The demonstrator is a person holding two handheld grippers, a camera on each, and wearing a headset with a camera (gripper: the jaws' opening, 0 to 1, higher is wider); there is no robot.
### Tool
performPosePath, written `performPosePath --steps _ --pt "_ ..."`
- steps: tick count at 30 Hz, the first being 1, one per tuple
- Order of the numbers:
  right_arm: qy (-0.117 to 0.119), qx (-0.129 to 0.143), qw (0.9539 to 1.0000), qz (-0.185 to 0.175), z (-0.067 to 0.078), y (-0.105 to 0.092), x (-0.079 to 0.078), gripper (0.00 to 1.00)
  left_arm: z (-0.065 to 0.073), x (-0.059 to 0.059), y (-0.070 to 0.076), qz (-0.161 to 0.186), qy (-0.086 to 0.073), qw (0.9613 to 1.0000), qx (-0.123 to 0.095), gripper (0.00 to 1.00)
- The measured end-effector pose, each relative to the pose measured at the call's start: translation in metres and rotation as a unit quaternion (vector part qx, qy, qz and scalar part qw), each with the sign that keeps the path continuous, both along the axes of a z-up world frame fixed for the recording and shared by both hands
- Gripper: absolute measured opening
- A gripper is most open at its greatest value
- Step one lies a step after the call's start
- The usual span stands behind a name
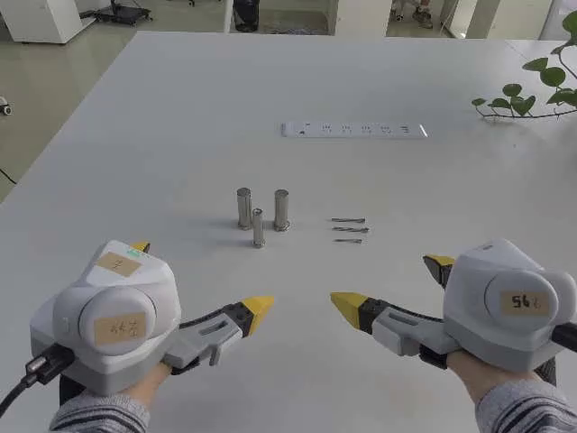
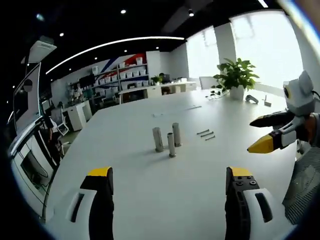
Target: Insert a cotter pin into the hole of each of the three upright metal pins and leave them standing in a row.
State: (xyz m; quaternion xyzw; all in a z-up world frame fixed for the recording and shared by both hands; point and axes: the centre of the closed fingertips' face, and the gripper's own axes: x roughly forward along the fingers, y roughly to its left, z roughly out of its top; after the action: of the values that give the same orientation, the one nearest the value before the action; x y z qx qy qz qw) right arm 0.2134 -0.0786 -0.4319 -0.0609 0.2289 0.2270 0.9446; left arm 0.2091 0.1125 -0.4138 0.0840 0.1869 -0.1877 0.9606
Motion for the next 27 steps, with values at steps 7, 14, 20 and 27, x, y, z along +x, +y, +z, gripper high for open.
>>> performPosePath --steps 7,14,20,27 --pt "0.001 0.001 1.0000 0.000 -0.0004 0.0004 0.0001 0.82 -0.0005 0.0007 0.0017 0.004 0.001 1.0000 0.000 0.92" --pt "-0.001 -0.008 1.0000 0.005 -0.0008 0.0020 -0.0006 0.82 -0.0040 -0.0010 0.0008 0.000 0.009 0.9999 0.011 0.94" --pt "0.000 -0.007 1.0000 0.005 -0.0013 0.0021 -0.0009 0.82 -0.0024 -0.0002 0.0000 0.001 0.006 1.0000 0.003 0.95" --pt "-0.002 -0.013 0.9999 0.010 -0.0012 0.0035 -0.0011 0.82 -0.0025 -0.0010 -0.0052 -0.009 0.006 0.9999 0.002 0.99"
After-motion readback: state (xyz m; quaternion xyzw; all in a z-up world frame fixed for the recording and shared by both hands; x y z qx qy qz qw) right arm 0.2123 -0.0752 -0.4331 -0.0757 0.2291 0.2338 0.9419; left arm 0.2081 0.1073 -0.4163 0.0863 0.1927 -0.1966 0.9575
